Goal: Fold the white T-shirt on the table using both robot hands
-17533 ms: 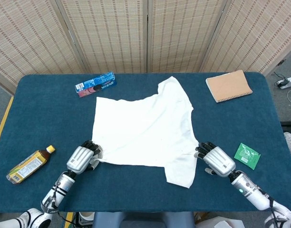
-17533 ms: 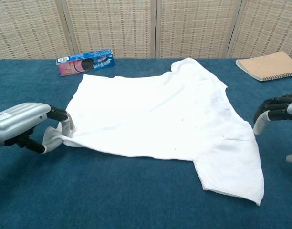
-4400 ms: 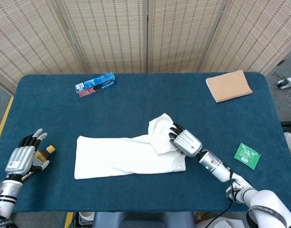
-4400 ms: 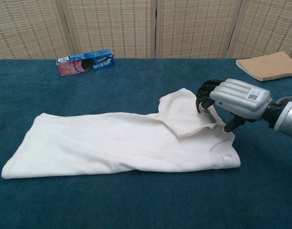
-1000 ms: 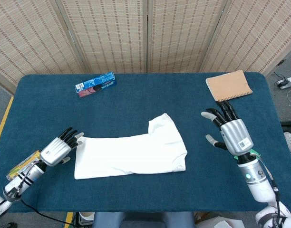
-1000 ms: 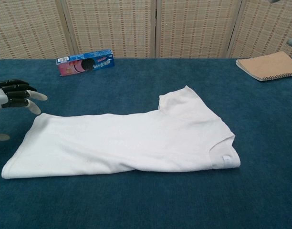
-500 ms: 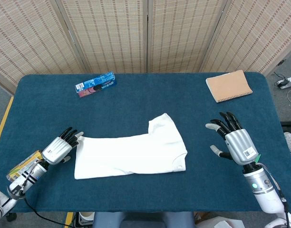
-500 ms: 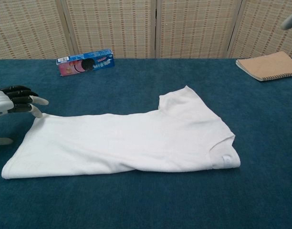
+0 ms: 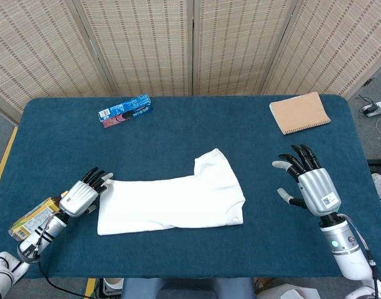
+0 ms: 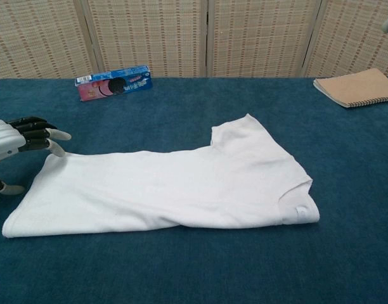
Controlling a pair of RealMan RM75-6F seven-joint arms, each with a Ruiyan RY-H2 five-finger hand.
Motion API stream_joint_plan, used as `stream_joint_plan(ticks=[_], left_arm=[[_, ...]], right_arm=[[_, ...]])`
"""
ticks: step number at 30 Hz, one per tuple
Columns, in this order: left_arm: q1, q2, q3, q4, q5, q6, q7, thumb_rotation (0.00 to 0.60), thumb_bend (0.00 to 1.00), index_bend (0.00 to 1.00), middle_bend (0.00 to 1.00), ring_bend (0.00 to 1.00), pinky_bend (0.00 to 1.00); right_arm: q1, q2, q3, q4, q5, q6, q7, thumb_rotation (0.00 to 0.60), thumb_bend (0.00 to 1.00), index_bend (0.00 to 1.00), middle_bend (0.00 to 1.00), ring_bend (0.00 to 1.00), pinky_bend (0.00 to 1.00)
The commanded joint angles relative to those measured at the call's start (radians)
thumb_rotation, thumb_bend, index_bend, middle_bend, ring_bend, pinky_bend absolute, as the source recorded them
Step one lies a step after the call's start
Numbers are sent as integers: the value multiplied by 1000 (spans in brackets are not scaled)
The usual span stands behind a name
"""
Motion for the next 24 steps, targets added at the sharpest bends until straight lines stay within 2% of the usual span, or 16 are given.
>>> stream_joint_plan(ticks=[1, 14, 19, 24], left_arm=[[-3, -7, -3, -9, -9, 8, -20, 600, 74, 306, 127, 84, 11], [-19, -18, -1, -42, -24, 4, -33, 600, 73, 356, 127, 85, 11], [-19, -21, -3, -49, -31, 10, -44, 600, 73, 413, 141, 90, 11], [-18, -19, 6, -62, -29, 10, -55, 600, 154, 486, 152, 97, 11]], right_arm=[[-3, -1, 3, 1, -1, 3, 0, 600, 206, 302, 236, 54, 3], [-18, -10, 13, 22, 0, 13, 13, 600, 206, 314, 237, 55, 3], [-22, -15, 15, 32, 2, 12, 20, 600, 206, 321, 237, 54, 3], [-23, -19, 14, 45, -5, 9, 13, 600, 205, 327, 237, 55, 3]])
